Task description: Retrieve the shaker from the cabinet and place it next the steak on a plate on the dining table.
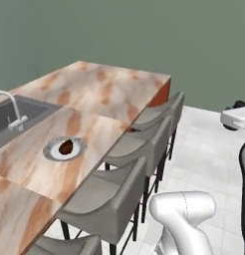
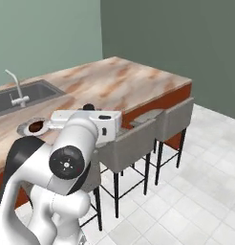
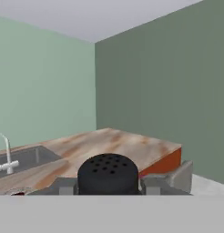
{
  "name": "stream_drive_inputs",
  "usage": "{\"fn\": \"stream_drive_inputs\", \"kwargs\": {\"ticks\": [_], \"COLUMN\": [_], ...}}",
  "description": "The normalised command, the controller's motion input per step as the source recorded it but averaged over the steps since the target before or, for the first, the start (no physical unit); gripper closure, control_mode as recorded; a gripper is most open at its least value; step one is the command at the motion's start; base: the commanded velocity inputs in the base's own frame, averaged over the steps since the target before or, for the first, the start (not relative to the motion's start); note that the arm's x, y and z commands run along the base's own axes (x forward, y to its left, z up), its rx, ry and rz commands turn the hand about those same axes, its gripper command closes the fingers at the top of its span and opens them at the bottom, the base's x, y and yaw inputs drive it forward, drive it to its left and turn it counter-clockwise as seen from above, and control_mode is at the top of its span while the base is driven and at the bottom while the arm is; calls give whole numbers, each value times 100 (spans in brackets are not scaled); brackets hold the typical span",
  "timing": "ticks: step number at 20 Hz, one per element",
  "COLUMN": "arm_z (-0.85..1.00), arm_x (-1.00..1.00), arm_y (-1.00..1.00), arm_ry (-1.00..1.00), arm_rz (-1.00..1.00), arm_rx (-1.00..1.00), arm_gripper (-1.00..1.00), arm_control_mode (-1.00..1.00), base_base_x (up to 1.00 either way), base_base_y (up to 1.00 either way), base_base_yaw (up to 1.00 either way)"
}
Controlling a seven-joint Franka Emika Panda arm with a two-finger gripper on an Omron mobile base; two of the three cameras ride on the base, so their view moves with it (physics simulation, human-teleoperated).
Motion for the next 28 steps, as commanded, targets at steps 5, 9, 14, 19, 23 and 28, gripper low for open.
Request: {"fn": "stream_drive_inputs", "kwargs": {"ticks": [5, 9, 14, 19, 23, 28], "arm_z": [0, 0, 0, 0, 0, 0], "arm_x": [0, 0, 0, 0, 0, 0], "arm_y": [0, 0, 0, 0, 0, 0], "arm_ry": [0, 0, 0, 0, 0, 0], "arm_rz": [0, 0, 0, 0, 0, 0], "arm_rx": [0, 0, 0, 0, 0, 0], "arm_gripper": [100, 100, 100, 100, 100, 100], "arm_control_mode": [100, 100, 100, 100, 100, 100], "base_base_x": [85, 89, 86, 86, 86, 82], "base_base_y": [-35, -41, -44, -45, -49, -53], "base_base_yaw": [47, 46, 47, 47, 46, 46]}}
